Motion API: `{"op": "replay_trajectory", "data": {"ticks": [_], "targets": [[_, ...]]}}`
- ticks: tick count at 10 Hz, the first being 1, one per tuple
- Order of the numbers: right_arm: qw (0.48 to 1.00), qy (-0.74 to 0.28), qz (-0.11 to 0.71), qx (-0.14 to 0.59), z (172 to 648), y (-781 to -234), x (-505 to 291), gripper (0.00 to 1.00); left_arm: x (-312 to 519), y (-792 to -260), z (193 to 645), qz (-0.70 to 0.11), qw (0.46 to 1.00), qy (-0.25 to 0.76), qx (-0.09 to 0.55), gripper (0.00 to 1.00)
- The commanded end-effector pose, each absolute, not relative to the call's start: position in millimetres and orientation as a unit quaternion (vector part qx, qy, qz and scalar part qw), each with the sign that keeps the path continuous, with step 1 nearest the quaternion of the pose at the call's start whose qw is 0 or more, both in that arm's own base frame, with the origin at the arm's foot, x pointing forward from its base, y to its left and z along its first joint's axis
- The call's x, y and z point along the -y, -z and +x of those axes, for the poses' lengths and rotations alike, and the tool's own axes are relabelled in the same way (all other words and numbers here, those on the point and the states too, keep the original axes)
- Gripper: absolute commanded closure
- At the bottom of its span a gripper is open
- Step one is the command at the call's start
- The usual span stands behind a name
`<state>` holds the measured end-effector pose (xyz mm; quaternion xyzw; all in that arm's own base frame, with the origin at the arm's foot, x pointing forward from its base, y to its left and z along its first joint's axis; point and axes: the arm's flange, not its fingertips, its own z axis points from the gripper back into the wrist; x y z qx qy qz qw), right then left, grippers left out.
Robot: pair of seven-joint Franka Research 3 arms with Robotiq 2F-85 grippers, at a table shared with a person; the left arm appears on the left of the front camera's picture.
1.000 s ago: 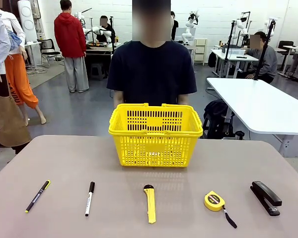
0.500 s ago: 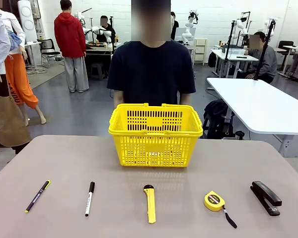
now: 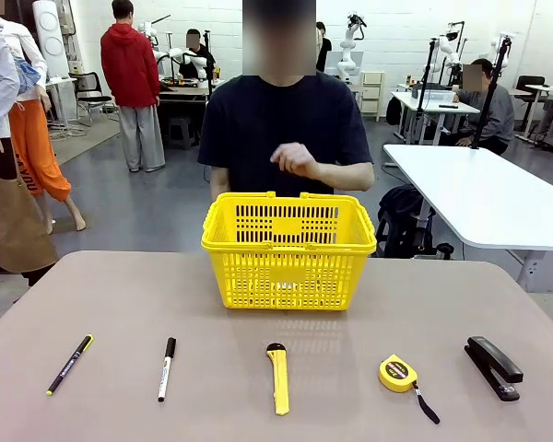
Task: Place the items the person wants into the basket.
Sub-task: Pick up the item the person points to and place it in the Market Basket.
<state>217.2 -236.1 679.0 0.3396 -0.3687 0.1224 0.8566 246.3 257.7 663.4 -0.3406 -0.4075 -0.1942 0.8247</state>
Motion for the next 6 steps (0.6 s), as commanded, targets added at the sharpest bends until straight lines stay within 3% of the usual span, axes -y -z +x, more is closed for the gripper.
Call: {"op": "replay_trajectory", "data": {"ticks": [1,6], "targets": [[0.854,-0.122,0.345,0.371,217.9,-679.9,236.2,0.0,-258.3,-663.6,245.9,-0.341,0.819,0.203,0.414,0.0],[0.854,-0.122,0.345,0.371,217.9,-679.9,236.2,0.0,-258.3,-663.6,245.9,-0.341,0.819,0.203,0.414,0.0]]}}
